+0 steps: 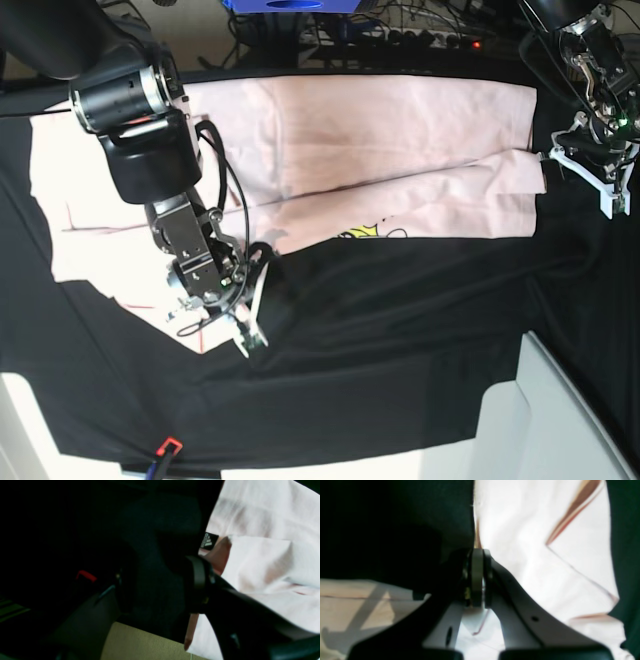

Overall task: Fold the T-shirt properly
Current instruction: 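Fold the hem corner over toward the collar with the right gripper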

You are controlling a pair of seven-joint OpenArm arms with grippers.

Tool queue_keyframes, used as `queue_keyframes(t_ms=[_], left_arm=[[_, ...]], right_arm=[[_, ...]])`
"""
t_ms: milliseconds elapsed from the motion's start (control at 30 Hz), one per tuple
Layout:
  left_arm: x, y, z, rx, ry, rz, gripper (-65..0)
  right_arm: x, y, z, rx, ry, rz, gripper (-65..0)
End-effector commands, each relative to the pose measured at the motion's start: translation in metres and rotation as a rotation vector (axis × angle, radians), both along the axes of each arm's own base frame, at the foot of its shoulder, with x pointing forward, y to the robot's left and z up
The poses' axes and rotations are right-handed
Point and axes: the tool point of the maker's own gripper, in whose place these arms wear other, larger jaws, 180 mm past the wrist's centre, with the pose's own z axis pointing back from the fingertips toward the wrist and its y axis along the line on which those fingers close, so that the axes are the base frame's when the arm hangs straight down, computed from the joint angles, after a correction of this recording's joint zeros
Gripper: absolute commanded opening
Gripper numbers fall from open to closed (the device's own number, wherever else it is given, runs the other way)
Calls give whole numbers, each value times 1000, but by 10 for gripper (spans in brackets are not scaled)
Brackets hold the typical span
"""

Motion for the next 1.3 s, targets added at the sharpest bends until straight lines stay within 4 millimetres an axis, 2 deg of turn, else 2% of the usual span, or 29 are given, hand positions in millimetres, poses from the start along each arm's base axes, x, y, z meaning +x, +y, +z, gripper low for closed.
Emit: queue_keyframes(t_ms=[0,167,233,367,467,700,900,1100,1267], left_arm=[[8,9,14,34,-37,-2,-353],[8,10,14,36,-37,-1,-353],[9,9,14,35,-38,-4,-353],[10,8,14,35,-39,-7,-353],[10,8,15,35,-40,-7,-353],[12,8,15,33,-45,-7,-353],[13,7,15,32,-47,-6,-353],[14,7,16,33,-49,-7,-353],[14,7,16,32,-49,-8,-353]], right_arm=[[24,6,28,18,-95,8,-650],[32,6,71,11,-163,-21,-650],[32,3,81,1,-163,-37,-650],[21,-4,89,-11,-153,-66,-650],[8,-21,92,-42,-145,-93,-650],[-30,-65,101,-8,-139,-265,-650],[-80,-90,91,-18,-74,-356,-650],[-139,-74,71,17,11,-370,-650],[-170,-63,63,93,62,-376,-650]])
